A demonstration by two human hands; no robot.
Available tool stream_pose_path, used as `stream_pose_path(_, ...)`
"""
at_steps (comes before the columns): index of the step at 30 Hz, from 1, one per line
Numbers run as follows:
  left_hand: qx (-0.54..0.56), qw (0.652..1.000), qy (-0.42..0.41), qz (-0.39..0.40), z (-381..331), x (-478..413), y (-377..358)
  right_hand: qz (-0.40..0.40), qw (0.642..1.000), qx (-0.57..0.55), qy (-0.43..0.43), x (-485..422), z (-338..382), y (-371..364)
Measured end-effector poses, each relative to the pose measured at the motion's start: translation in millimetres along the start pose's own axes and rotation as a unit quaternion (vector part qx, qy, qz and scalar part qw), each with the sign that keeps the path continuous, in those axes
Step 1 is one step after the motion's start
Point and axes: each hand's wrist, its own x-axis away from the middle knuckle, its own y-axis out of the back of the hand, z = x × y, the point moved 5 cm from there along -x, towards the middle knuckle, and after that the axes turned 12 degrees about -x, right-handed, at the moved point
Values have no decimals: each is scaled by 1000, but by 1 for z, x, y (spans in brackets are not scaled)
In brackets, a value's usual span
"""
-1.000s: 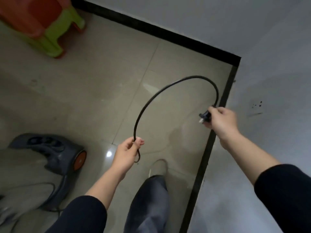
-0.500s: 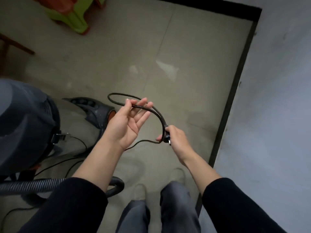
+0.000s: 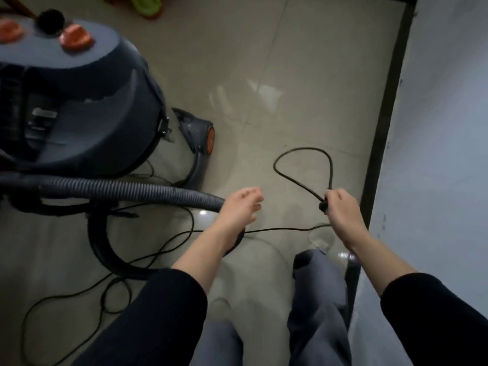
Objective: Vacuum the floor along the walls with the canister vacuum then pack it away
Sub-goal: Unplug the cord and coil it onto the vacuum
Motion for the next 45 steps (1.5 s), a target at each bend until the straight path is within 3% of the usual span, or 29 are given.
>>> stream_pose_path(8,-140,985,18,-101,195,46,102,-59,992,97,-46,99,-119,-81)
stream_pose_path(13,-242,954,85,-156,289,56,160,-48,986,111,-112,136,-191,-127)
stream_pose_path(20,-373,901,123,-185,413,11,245,2,977,48,-207,158,-301,-233)
stream_pose_path(25,-472,855,88,-198,499,-52,311,1,955,-68,-288,156,-391,-343)
stream_pose_path(29,-552,813,41,-181,541,-105,351,3,920,-151,-362,147,-444,-427)
stream_pose_path(33,-546,818,14,-180,556,-169,381,-6,931,-159,-328,124,-482,-489)
stream_pose_path(36,-589,790,-23,-170,560,-205,384,9,942,-137,-306,109,-497,-515)
stream_pose_path(38,-600,772,-53,-204,561,-218,386,3,945,-136,-296,103,-500,-520)
stream_pose_path(41,-649,725,-66,-221,574,-220,383,-7,946,-141,-291,102,-496,-516)
stream_pose_path(45,-582,807,-77,-64,600,-179,360,-3,944,-130,-303,123,-473,-494)
